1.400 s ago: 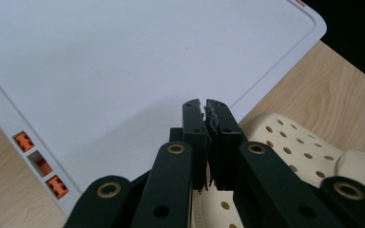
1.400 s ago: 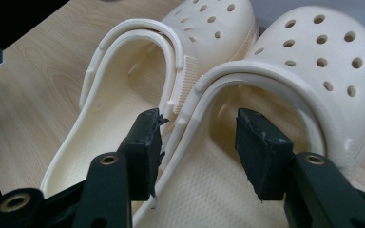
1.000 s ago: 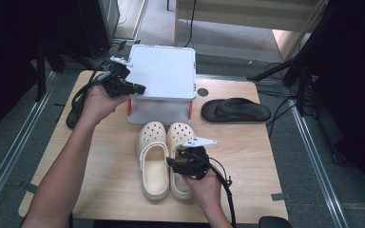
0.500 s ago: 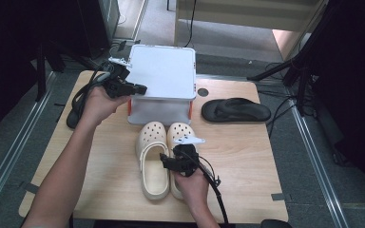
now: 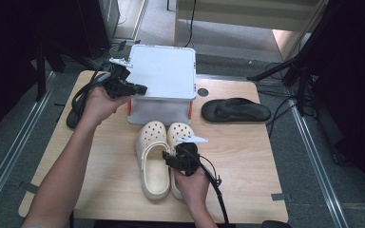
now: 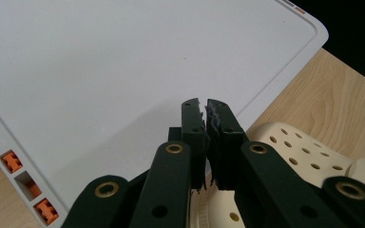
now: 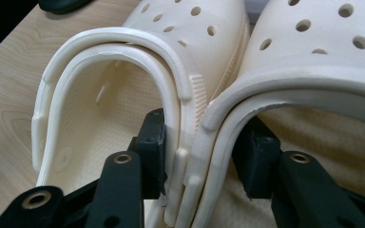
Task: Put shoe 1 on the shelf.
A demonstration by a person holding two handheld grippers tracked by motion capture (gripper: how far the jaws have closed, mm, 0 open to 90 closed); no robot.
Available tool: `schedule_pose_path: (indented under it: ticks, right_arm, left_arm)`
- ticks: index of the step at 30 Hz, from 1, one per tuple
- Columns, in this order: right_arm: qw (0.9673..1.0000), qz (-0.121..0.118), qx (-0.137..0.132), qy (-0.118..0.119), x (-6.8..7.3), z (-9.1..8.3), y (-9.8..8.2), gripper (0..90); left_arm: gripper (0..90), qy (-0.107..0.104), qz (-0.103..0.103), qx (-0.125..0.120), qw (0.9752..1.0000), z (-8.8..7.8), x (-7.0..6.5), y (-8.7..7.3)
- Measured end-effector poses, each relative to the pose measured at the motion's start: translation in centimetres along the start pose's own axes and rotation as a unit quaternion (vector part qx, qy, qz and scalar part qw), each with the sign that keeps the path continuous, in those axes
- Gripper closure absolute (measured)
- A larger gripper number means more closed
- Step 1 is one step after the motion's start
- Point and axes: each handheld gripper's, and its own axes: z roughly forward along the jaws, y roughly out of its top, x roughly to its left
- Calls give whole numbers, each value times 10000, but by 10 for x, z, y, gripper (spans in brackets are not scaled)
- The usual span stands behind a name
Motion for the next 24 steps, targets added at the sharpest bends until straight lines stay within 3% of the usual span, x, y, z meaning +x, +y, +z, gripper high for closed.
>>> schedule_pose_path:
  ticks: [10, 24]
  right_arm:
    - [9998, -58, 64, -161, -8, -9, 1, 675]
    - [9997, -182, 138, 46, -10, -21, 9, 679]
  left_arm:
    - [868, 7, -24, -22, 10000, 0, 0, -1]
    - [871, -30, -116, -19, 9999, -1, 2, -1]
